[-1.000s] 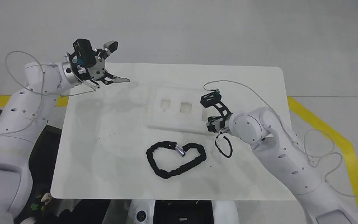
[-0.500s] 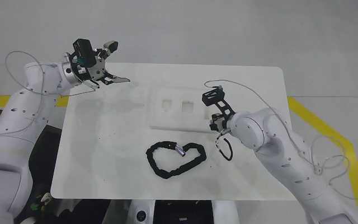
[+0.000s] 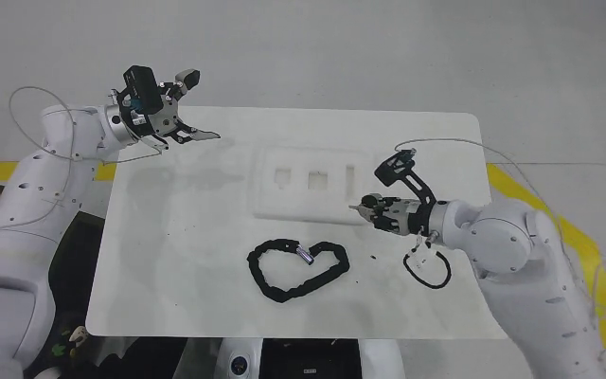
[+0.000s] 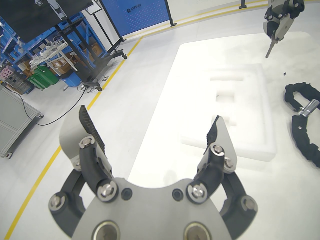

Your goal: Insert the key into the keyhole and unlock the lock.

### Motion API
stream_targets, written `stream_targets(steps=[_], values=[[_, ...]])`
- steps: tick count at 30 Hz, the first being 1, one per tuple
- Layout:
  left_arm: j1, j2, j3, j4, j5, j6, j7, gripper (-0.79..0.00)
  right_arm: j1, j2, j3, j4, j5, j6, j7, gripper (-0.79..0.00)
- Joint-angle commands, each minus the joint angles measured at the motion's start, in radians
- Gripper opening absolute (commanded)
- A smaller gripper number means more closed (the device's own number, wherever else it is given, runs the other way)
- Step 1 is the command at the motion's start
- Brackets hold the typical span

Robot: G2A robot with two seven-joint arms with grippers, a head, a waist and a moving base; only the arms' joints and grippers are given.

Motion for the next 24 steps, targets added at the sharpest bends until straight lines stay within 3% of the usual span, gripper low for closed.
stream_targets(steps=[1, 13, 24], values=[[0.0, 0.0, 0.0, 0.0, 0.0, 0.0, 0.0, 0.0, -0.042, 0.005, 0.062, 0.013, 0.045, -0.056, -0.051, -0.785], [0.0, 0.0, 0.0, 0.0, 0.0, 0.0, 0.0, 0.0, -0.2, 0.024, 0.292, 0.076, 0.236, -0.287, -0.263, -0.785], [0.014, -0.001, -0.001, -0.027, -0.012, 0.011, -0.017, 0.0, -0.203, 0.024, 0.295, 0.08, 0.242, -0.293, -0.272, -0.785]])
